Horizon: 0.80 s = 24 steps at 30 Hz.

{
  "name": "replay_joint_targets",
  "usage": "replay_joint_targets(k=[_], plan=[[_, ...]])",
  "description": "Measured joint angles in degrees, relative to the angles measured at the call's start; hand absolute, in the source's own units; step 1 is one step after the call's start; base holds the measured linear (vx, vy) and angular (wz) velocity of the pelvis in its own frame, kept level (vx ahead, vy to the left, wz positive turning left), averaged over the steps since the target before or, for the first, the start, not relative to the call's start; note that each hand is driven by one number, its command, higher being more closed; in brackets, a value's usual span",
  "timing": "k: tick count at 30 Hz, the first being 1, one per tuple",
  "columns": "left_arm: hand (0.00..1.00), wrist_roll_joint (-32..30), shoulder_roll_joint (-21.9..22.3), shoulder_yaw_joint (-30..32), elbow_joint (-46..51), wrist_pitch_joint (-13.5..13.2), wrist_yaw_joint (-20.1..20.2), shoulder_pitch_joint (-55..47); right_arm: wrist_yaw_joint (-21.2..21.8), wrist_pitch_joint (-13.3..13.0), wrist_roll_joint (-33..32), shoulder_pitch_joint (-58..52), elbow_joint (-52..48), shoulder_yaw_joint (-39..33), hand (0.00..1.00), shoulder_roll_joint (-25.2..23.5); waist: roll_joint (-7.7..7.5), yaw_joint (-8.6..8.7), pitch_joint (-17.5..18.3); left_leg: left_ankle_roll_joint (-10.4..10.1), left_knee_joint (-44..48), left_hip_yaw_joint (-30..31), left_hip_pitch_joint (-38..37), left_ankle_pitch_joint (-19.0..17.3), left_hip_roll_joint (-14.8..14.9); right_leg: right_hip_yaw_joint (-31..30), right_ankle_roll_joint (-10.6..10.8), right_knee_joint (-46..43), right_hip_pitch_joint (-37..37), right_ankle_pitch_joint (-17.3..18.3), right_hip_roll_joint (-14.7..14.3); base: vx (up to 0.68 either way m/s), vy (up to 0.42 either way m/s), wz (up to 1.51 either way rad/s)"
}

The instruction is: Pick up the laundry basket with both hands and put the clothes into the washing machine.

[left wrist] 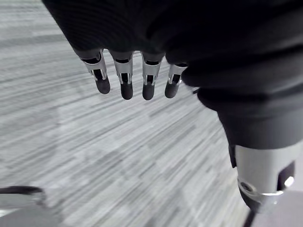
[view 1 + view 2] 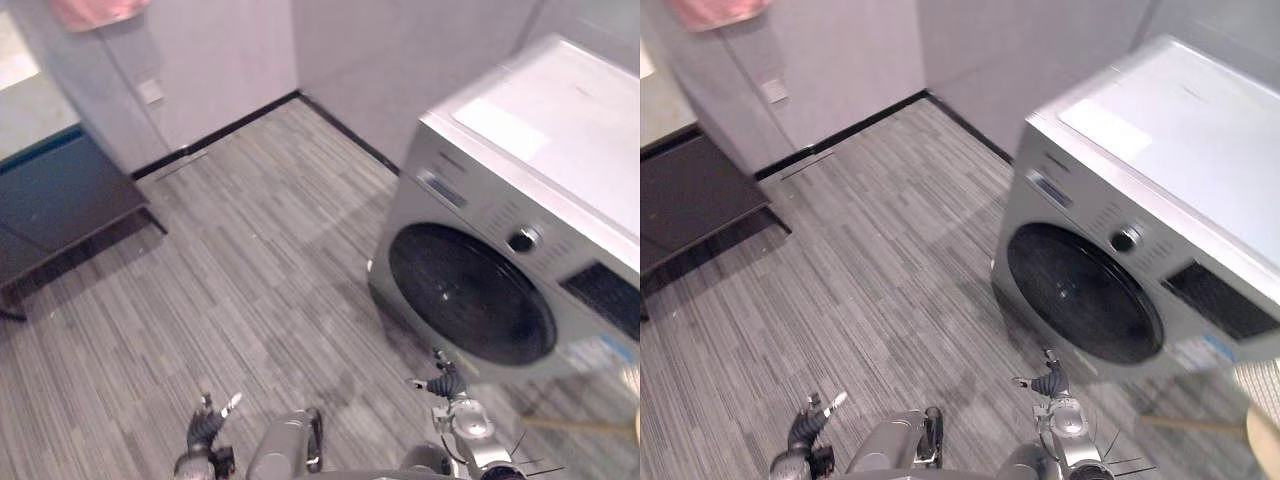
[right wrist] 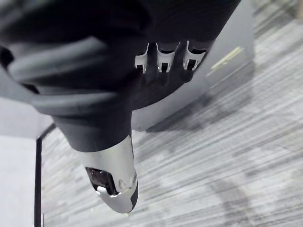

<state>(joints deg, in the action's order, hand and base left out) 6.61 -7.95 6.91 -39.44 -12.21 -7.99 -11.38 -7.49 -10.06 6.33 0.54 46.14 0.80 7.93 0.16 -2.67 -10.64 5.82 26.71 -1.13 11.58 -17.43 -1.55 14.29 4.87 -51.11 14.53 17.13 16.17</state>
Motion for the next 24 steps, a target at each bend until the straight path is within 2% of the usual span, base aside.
replay_joint_targets(k=[2,3,4,5,6,7,8,9,10,11,12,13,14,15,16,18,19,20,21,22,24], plan=[[0.00,0.2,0.3,-0.5,0.8,-0.3,-0.4,0.6,0.0,-0.1,-0.1,0.1,-2.2,0.2,0.00,0.2,0.18,0.74,-0.2,0.4,-2.9,4.2,-4.0,-0.4,-1.5,-1.2,-0.1,4.8,5.7,0.9,-3.5,0.49,0.003,1.15],[0.00,0.5,0.6,-0.7,0.7,-0.4,-0.8,1.4,0.0,-0.2,-0.1,0.2,-3.0,0.2,0.00,0.6,0.25,1.74,-0.3,0.5,-3.9,6.8,-5.5,-0.7,-1.7,-2.8,0.3,9.4,8.5,0.4,-5.6,0.36,-0.052,1.43],[0.00,0.6,0.7,-1.4,0.7,-0.6,-0.9,2.1,0.0,-0.2,-0.2,0.0,-3.9,0.2,0.00,0.9,0.64,2.18,-0.6,0.4,-4.6,9.8,-6.9,-0.8,-1.9,-5.0,1.7,15.4,10.5,-1.2,-7.5,0.48,-0.117,1.74],[0.00,0.6,0.5,-2.6,0.5,-0.7,-0.9,3.1,0.0,-0.2,-0.2,-0.5,-4.7,0.2,0.00,1.4,0.57,2.92,-0.8,0.3,-5.3,13.2,-8.4,-0.8,-2.6,-7.7,2.8,23.6,11.8,-4.9,-8.8,0.50,-0.185,1.86],[0.00,0.5,0.8,-3.1,0.6,-1.0,-0.9,3.4,0.0,-0.1,-0.2,-0.6,-4.8,0.2,0.00,1.8,-0.16,3.37,-1.1,-1.3,-6.0,15.2,-10.6,-1.6,-2.9,-10.4,2.3,30.5,11.5,-8.9,-9.2,0.61,-0.281,1.82],[0.00,0.4,0.8,-3.2,0.2,-1.1,-0.9,3.4,0.0,-0.2,-0.2,-1.2,-4.8,0.2,0.00,1.7,-0.72,3.50,-1.2,-2.9,-6.4,16.8,-12.3,-3.0,-3.1,-11.7,1.2,33.8,11.5,-13.9,-9.0,0.64,-0.371,1.79],[0.00,0.4,1.1,-3.8,-1.1,-1.1,-0.9,3.4,0.0,-0.1,-0.2,-2.3,-4.8,0.3,0.00,1.8,-0.69,3.50,-1.0,-4.1,-5.9,19.0,-13.8,-3.9,-2.9,-12.6,-2.1,31.2,10.8,-20.1,-8.8,0.57,-0.323,1.58],[0.00,0.4,2.1,-4.7,-1.7,-1.1,-0.9,3.3,0.2,-0.1,-0.2,-2.4,-4.6,0.3,0.00,2.3,1.09,3.35,-0.7,-5.7,-3.0,19.2,-13.6,-3.2,-1.5,-9.4,-2.5,28.1,10.5,-17.9,-9.1,0.56,-0.315,1.24],[0.00,0.4,2.5,-4.7,-1.7,-1.1,-0.9,3.1,0.2,-0.1,-0.1,-1.7,-4.8,0.4,0.00,2.1,1.53,3.24,-0.8,-8.1,0.9,18.0,-11.8,-1.9,-0.5,-8.5,-3.4,27.9,9.8,-16.4,-9.0,0.55,-0.271,0.77],[0.00,0.4,3.1,-4.3,-1.7,-0.9,-0.9,2.7,0.2,-0.1,-0.1,-1.0,-4.8,0.6,0.00,1.8,1.89,3.22,-0.8,-12.3,7.9,14.7,-8.4,1.0,0.8,-7.1,-4.3,28.2,8.1,-14.8,-9.8,0.61,-0.339,0.34],[0.00,0.4,3.8,-3.9,-1.6,-0.9,-0.9,2.0,0.3,-0.1,-0.2,-0.5,-4.8,1.8,0.00,1.6,2.25,2.25,-1.0,-12.5,19.1,7.8,-4.1,8.0,4.6,-6.1,-6.1,30.7,3.6,-13.5,-12.1,0.51,-0.268,0.11],[0.00,0.4,3.8,-4.0,-1.7,-0.9,-0.9,2.0,0.3,-0.1,-0.2,-0.4,-4.8,2.0,0.00,1.5,2.22,1.70,-1.0,-12.0,21.7,6.1,-3.0,9.9,6.1,-6.0,-6.4,31.6,2.2,-13.4,-12.7,0.46,-0.229,-0.08],[0.00,0.4,3.8,-4.1,-1.6,-0.9,-0.8,1.9,0.2,-0.1,-0.2,-0.4,-4.8,2.0,0.00,1.0,2.08,1.40,-1.1,-10.5,27.0,2.3,-0.9,8.7,8.9,-5.0,-7.0,34.2,-1.7,-13.1,-13.7,0.44,-0.179,0.15],[0.00,0.4,3.9,-4.1,-1.5,-0.9,-0.8,2.7,0.1,-0.2,-0.7,-0.4,-4.8,1.7,0.00,0.3,1.20,1.76,-1.2,-9.4,28.2,-1.1,1.2,6.8,10.2,-3.8,-7.1,37.1,-5.9,-13.1,-13.4,0.43,-0.166,0.27],[0.00,0.4,4.0,-4.1,-1.5,-1.0,-0.8,3.0,0.1,-0.2,-1.0,-0.4,-4.8,1.2,0.00,0.3,0.92,1.82,-1.2,-9.3,27.0,-2.4,1.7,6.0,10.5,-3.5,-7.1,38.3,-7.5,-13.1,-13.2,0.38,-0.127,0.37],[0.00,0.4,4.0,-4.0,-1.3,-1.1,-0.8,3.8,0.1,-0.3,-1.3,0.0,-4.6,-0.4,0.00,0.4,0.60,1.84,-1.4,-9.8,18.2,-4.4,2.3,4.3,10.5,-2.3,-7.1,41.3,-11.1,-13.1,-12.5,0.32,-0.054,0.26],[0.00,0.1,3.9,-3.9,-1.1,-1.1,-0.8,4.2,0.0,-0.3,-1.3,0.1,-4.5,-1.5,0.00,0.6,0.66,1.95,-1.3,-10.4,6.2,-5.0,2.3,4.5,10.3,-0.9,-6.9,42.6,-12.8,-13.2,-12.2,0.27,0.010,0.31],[0.00,-0.1,3.9,-4.0,-1.1,-1.1,-0.8,4.6,0.0,-0.3,-1.3,-0.1,-4.2,-2.3,0.00,0.7,1.22,1.95,-1.1,-11.7,-4.0,-4.9,1.4,7.0,10.1,0.0,-6.1,43.1,-13.7,-13.1,-12.2,0.26,0.030,0.30],[0.00,-0.1,3.9,-4.0,-1.1,-1.1,-0.8,4.7,0.0,-0.3,-1.3,-0.2,-4.2,-2.7,0.00,1.2,1.67,1.91,-1.0,-11.8,-8.9,-4.9,1.2,10.9,10.1,0.2,-5.4,43.3,-14.2,-12.8,-12.5,0.25,0.114,0.17],[0.00,-0.1,4.0,-4.0,-1.2,-1.1,-0.8,4.5,0.0,-0.3,-1.0,-0.3,-4.0,-3.0,0.00,2.0,3.44,1.84,-0.8,-10.2,-14.0,-4.1,0.9,19.7,10.8,0.3,-3.5,43.5,-15.9,-11.4,-14.1,0.25,0.125,0.26],[0.00,-0.5,3.1,-4.1,-1.9,-1.0,-0.7,4.9,0.0,-0.2,-0.9,-0.6,-3.7,-3.2,0.00,1.1,2.12,2.03,-0.2,-9.6,-17.5,-3.8,-1.5,19.5,9.1,0.5,-2.6,43.1,-16.7,-10.6,-12.2,0.19,0.128,0.27]])
